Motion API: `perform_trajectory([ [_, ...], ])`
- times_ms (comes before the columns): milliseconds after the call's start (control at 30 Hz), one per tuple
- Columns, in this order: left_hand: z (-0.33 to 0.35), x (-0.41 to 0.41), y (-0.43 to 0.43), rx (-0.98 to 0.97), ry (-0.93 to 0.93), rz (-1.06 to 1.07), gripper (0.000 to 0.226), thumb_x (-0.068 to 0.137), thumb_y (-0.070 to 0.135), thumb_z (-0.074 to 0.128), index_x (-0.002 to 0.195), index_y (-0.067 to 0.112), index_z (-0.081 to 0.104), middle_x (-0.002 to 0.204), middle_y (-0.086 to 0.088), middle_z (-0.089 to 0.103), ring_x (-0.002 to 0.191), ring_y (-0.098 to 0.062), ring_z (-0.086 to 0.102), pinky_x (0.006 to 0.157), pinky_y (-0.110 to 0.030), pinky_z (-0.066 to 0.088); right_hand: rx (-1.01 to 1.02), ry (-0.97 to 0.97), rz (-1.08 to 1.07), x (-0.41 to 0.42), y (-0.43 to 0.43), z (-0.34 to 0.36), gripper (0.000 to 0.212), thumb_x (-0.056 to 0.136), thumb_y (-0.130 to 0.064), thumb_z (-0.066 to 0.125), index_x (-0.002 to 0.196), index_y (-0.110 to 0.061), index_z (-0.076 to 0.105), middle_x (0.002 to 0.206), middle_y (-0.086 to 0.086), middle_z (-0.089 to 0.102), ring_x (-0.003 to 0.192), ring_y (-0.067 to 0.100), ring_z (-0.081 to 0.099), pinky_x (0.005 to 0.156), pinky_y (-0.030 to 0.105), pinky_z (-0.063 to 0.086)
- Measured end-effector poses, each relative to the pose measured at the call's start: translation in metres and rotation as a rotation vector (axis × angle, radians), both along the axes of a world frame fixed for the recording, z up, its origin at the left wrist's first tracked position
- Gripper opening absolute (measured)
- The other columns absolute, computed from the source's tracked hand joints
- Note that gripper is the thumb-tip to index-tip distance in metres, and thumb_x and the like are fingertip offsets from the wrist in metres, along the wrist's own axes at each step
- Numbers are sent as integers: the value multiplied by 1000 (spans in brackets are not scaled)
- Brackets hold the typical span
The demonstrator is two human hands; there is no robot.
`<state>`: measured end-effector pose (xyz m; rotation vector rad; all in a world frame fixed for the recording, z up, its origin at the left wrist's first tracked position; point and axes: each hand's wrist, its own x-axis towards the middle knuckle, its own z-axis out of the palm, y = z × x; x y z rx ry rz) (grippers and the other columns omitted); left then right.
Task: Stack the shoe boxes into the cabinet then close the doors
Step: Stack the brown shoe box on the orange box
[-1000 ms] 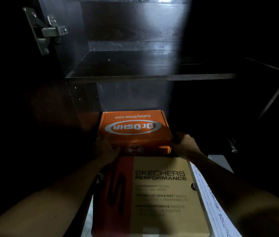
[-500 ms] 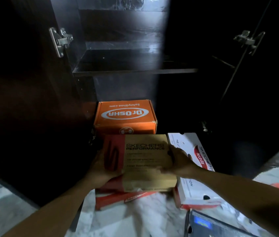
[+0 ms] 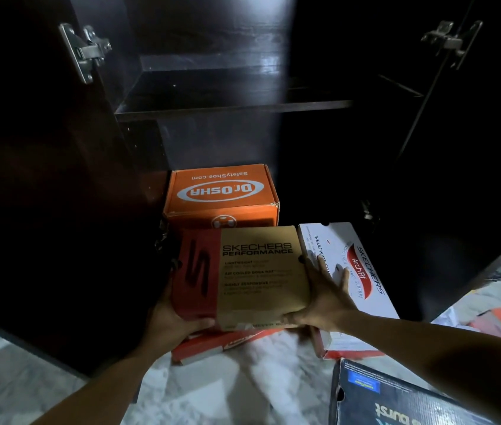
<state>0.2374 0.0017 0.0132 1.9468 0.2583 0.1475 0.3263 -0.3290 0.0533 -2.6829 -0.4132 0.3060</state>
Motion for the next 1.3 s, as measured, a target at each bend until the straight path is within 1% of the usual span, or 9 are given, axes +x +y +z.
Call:
perform_trajectory([
  [167,20,1,-7,-29,-53,20,137,22,68,91,144,31,41,115,19,64,108,3,61,97,-30,50,189,-14,0,6,-3,20,143,43,-80,78,153,-43,-7,165,-15,4,146,0,-22,117,49,-22],
  [333,54,11,-11,-1,-129,46,117,36,35,100,140,33,46,117,20,65,108,7,59,96,-27,49,344,-85,13,9,-8,41,130,53,-79,75,154,-43,2,164,-17,14,149,-2,-7,122,53,-9],
  [500,88,29,-9,-3,-199,29,115,36,46,100,138,40,47,120,19,67,113,4,61,97,-26,50,505,-117,27,32,-13,50,132,52,-75,83,153,-49,3,156,-14,32,145,18,34,113,59,33],
  [633,109,54,-9,-9,-242,64,121,38,32,101,145,29,44,117,14,68,104,3,65,91,-19,53,602,-49,29,59,-7,70,130,57,-63,87,153,-51,0,136,-19,53,122,4,54,98,32,52],
  [767,120,84,-4,-26,-315,86,115,40,30,100,140,29,43,116,12,67,106,0,65,88,-25,54,664,-108,67,82,18,84,89,79,-39,81,144,-54,22,123,-38,56,114,-18,53,89,6,44],
  [867,113,107,9,-19,-373,127,97,43,32,96,128,35,51,120,-2,68,111,-19,67,90,-38,57,698,-138,11,108,42,74,81,80,-32,81,142,-53,32,126,-30,60,116,-7,58,93,11,47],
  [1067,94,142,17,13,-227,296,93,46,9,98,127,16,54,113,0,64,97,-10,64,80,-17,50,735,-132,-141,139,69,46,92,73,-37,85,151,-28,36,130,-9,61,116,7,59,101,38,52],
  [1200,80,151,17,228,-116,371,107,48,33,98,139,10,47,133,-14,48,122,-30,52,97,-33,45,730,-243,-212,147,79,36,88,71,-32,87,146,-22,43,129,-4,48,116,8,51,106,29,44],
  [1300,81,152,5,356,-118,460,112,50,67,84,137,10,41,132,-18,38,120,-38,49,94,-48,46,748,-307,-276,149,87,31,74,68,-43,84,131,-33,45,122,-5,47,110,14,57,98,40,51],
])
